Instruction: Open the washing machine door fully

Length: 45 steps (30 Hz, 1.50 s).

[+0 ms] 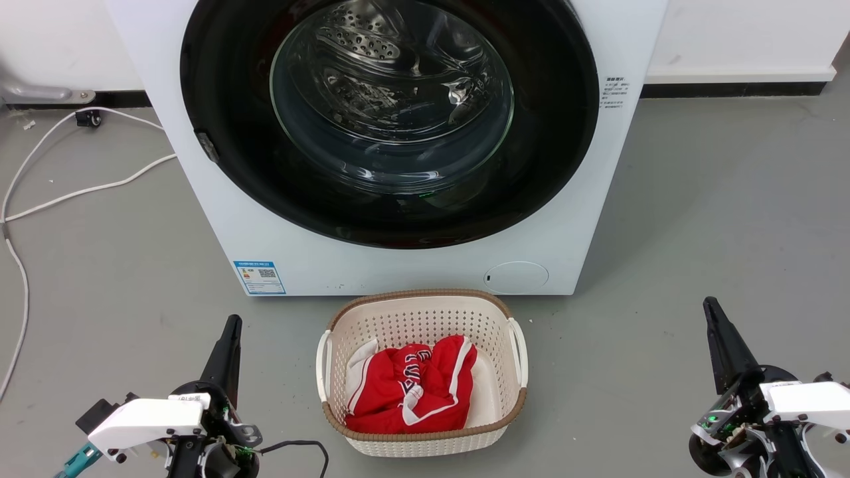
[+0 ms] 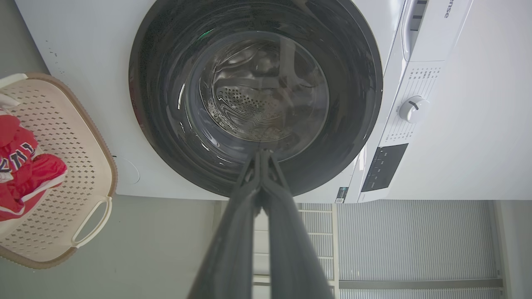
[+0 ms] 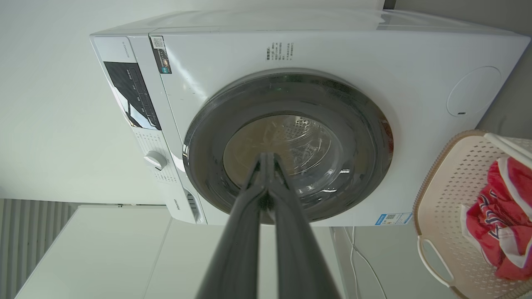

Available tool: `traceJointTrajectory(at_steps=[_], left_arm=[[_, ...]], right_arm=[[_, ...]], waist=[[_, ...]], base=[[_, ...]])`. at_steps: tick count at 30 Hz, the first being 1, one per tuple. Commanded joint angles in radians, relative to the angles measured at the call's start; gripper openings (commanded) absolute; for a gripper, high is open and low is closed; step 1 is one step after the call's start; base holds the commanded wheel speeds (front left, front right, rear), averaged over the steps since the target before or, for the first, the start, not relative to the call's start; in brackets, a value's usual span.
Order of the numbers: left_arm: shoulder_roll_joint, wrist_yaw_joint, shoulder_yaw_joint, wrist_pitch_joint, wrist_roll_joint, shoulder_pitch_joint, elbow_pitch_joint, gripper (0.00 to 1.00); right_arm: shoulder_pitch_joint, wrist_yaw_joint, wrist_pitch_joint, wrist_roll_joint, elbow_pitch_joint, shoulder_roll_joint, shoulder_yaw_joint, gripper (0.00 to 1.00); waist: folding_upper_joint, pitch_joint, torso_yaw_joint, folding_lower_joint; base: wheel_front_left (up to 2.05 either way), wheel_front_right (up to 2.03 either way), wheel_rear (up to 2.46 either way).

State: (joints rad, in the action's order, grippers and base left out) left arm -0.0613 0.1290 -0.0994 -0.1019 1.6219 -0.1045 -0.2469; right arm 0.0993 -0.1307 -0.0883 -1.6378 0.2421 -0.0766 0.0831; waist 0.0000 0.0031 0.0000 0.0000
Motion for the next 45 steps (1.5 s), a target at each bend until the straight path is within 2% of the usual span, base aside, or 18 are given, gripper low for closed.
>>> traceJointTrajectory(at_steps=[1,9,10,21,28,33,45], left_arm=[[0.0,0.003,-0.001,-0.001,-0.005,-0.007,-0.001,0.0],[0.002,0.003,-0.003,-0.002,-0.006,-0.007,-0.001,0.0],[0.001,0.0,-0.002,-0.001,-0.001,0.0,0.0,1.0],[0.004,0.0,0.026,0.042,-0.01,0.008,0.021,1.0],[-0.001,0.0,0.042,0.072,-0.042,0.01,0.055,1.0],[-0.002,0.0,0.035,0.094,-0.124,0.008,0.084,1.0],[0.006,0.001,0.008,0.141,-0.387,0.007,0.163,1.0]], right_arm=[[0.012,0.0,-0.002,0.004,0.002,0.005,0.002,0.0],[0.012,0.0,-0.006,0.007,0.002,0.006,0.005,0.0],[0.0,0.0,-0.001,0.003,0.0,0.003,0.004,1.0],[-0.019,0.0,0.044,0.022,-0.024,0.007,-0.027,1.0],[-0.026,0.0,0.07,0.075,-0.048,0.009,-0.035,1.0],[-0.03,0.0,0.091,0.188,-0.08,0.01,-0.035,1.0],[-0.043,0.0,0.136,0.554,-0.178,0.013,-0.038,1.0]], waist=[[0.0,0.0,0.0,0.0],[0.0,0.0,0.0,0.0],[0.0,0.0,0.0,0.0],[0.0,0.0,0.002,0.0],[0.0,0.0,0.004,0.0],[0.0,0.001,0.006,0.0],[0.0,0.001,0.006,0.0]], base=[[0.0,0.0,0.0],[0.0,0.0,0.0],[0.0,0.0,0.0],[0.0,0.0,0.0],[0.0,0.0,0.0],[0.0,0.0,0.0],[0.0,0.0,0.0]])
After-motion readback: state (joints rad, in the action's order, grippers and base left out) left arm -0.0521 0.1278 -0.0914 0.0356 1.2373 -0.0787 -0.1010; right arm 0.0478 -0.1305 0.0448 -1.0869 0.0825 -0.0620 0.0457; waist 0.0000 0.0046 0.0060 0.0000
